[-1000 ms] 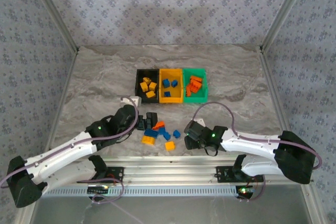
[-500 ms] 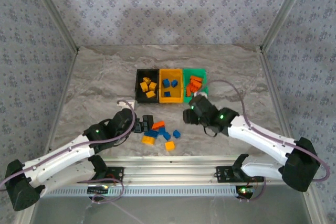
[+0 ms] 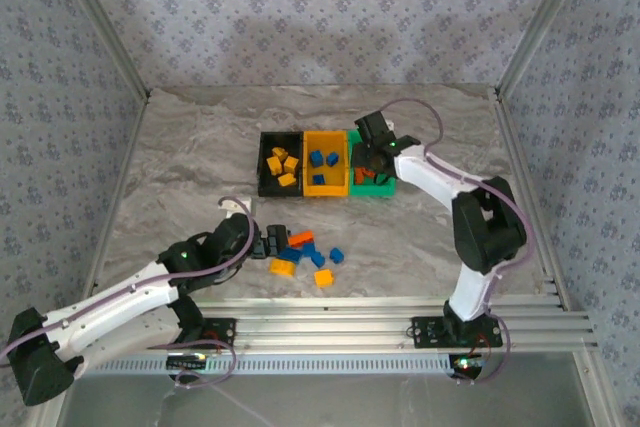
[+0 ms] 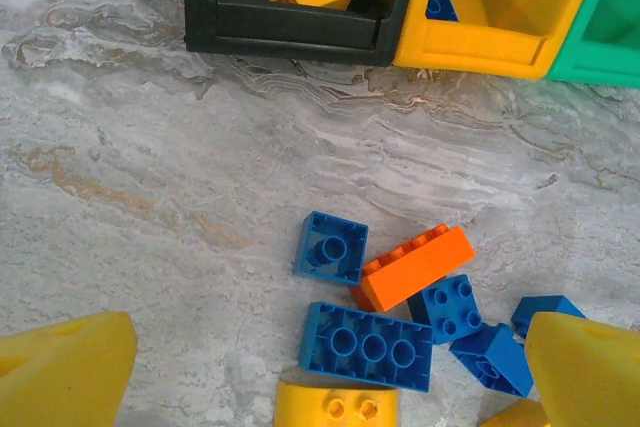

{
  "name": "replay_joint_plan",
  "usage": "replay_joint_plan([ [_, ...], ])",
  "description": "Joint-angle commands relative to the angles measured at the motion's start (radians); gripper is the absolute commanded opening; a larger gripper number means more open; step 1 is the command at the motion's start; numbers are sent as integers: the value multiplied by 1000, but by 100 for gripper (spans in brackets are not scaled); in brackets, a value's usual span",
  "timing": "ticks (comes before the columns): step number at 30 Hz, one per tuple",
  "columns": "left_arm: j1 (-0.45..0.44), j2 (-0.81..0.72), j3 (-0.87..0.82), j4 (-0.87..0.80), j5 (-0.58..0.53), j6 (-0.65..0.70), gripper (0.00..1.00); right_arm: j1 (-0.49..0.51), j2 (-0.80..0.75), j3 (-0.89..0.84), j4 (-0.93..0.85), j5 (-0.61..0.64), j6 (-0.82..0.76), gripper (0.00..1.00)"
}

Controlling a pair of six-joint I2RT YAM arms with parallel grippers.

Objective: Sort the legos into containers by color

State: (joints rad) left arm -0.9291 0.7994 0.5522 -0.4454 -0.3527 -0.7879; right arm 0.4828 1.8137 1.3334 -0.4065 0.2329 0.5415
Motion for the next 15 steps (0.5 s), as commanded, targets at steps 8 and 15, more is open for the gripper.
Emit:
replay_joint_plan([
  [8, 67, 72, 17, 1, 43, 45, 100, 8, 72, 151, 4, 28, -50, 89],
  [15, 85, 284, 76, 130, 105, 116, 99, 88, -131, -18, 84, 46, -58, 90],
])
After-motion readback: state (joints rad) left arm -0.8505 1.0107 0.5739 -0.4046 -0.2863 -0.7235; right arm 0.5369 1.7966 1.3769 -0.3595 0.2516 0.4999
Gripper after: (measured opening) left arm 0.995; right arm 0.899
